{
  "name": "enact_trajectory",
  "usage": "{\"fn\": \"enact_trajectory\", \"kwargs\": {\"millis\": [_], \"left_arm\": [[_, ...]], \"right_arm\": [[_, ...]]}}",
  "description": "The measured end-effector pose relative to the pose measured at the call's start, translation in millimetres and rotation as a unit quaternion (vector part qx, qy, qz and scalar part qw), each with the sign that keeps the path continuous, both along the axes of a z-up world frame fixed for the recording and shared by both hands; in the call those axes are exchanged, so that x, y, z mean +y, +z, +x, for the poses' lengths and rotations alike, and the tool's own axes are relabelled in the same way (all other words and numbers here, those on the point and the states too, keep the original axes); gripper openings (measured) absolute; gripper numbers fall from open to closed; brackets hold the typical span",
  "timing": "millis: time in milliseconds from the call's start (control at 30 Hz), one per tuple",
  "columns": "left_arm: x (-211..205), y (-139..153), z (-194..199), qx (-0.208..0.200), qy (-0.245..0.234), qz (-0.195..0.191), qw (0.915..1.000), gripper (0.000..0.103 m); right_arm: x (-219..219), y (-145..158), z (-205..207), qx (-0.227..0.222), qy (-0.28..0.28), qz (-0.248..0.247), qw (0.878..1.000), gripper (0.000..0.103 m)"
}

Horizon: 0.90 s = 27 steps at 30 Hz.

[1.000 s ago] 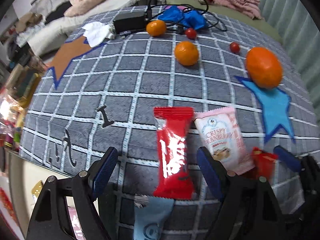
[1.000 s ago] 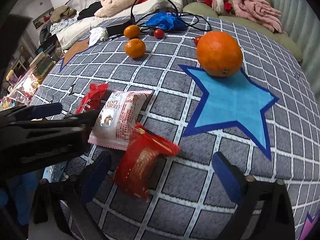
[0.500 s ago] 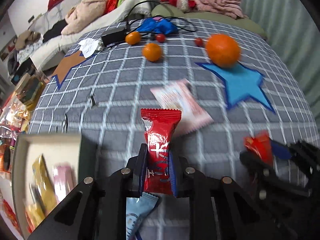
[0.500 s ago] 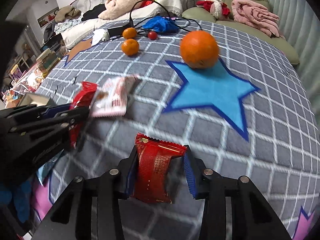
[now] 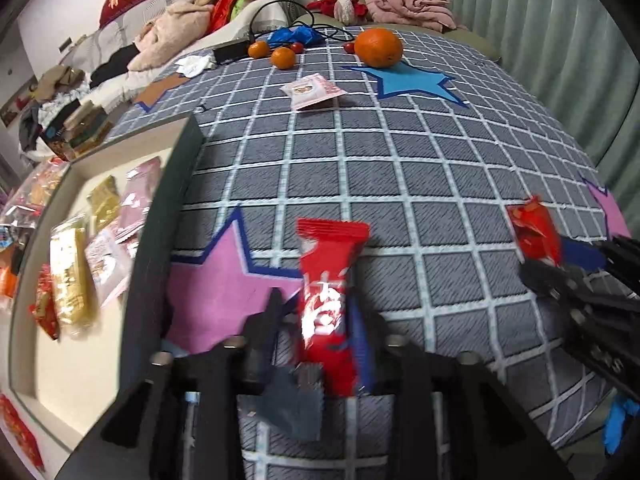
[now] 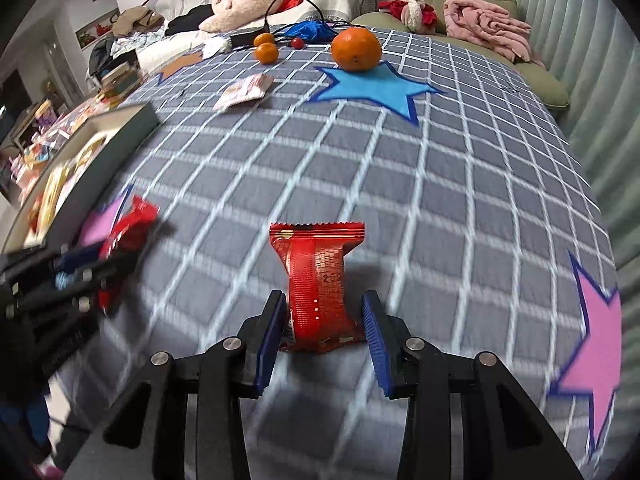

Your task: Organize snacks

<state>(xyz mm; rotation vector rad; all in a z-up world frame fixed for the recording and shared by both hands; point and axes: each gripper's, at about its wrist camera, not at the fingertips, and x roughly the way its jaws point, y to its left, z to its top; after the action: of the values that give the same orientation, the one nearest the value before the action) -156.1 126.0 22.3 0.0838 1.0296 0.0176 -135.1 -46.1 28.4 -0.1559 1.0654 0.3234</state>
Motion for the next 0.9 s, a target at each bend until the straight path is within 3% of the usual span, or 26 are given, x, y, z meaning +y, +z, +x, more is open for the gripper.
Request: {"fn": "enact_trajectory", "kwargs": {"millis": [67, 100, 167, 400, 433, 467, 500, 533, 767, 900], "left_arm": [[5, 7, -6, -0.018, 0.002, -0.004, 0.9998, 0.060], [8, 11, -9, -0.027, 0.000, -0.010, 0.9996, 0.066], [9, 16, -15, -0.036, -0.005, -0.013, 0.9993, 0.077], [-7, 4, 7, -0.008, -0.015, 0.000, 0.9999, 0.078], [-11, 0, 11, -0.001, -0.015, 0.004, 0.9999, 0.078], [-15, -5, 15, 0.007, -0.015, 0.009, 0.9998, 0.077], [-16, -6, 15, 0.001, -0.014, 0.007, 0.9999, 0.078], [-18, -8, 15, -0.004, -0.016, 0.002, 0.9999, 0.078], [-9, -12, 13, -0.019, -0.001, -0.037, 0.9991, 0.085], [-11, -14, 11, -0.029, 0.002, -0.034, 0.9990, 0.087]], "right_arm": [[-6, 1, -10, 0.000, -0.002, 0.007, 1.000, 0.050], [-8, 1, -12, 0.001, -0.007, 0.009, 1.000, 0.065], [-16, 0, -13, -0.002, -0.023, 0.012, 1.000, 0.084], [-15, -2, -1, -0.002, -0.043, 0.018, 0.999, 0.084], [-13, -4, 0, -0.003, -0.044, 0.012, 0.999, 0.087], [-10, -6, 3, -0.001, -0.045, 0.007, 0.999, 0.100], [-8, -10, 4, 0.001, -0.047, 0.001, 0.999, 0.103], [-4, -12, 4, -0.009, -0.048, -0.015, 0.999, 0.103], [-5, -13, 2, -0.039, -0.037, -0.004, 0.999, 0.103], [-5, -14, 1, -0.044, -0.036, -0.003, 0.998, 0.103]]}}
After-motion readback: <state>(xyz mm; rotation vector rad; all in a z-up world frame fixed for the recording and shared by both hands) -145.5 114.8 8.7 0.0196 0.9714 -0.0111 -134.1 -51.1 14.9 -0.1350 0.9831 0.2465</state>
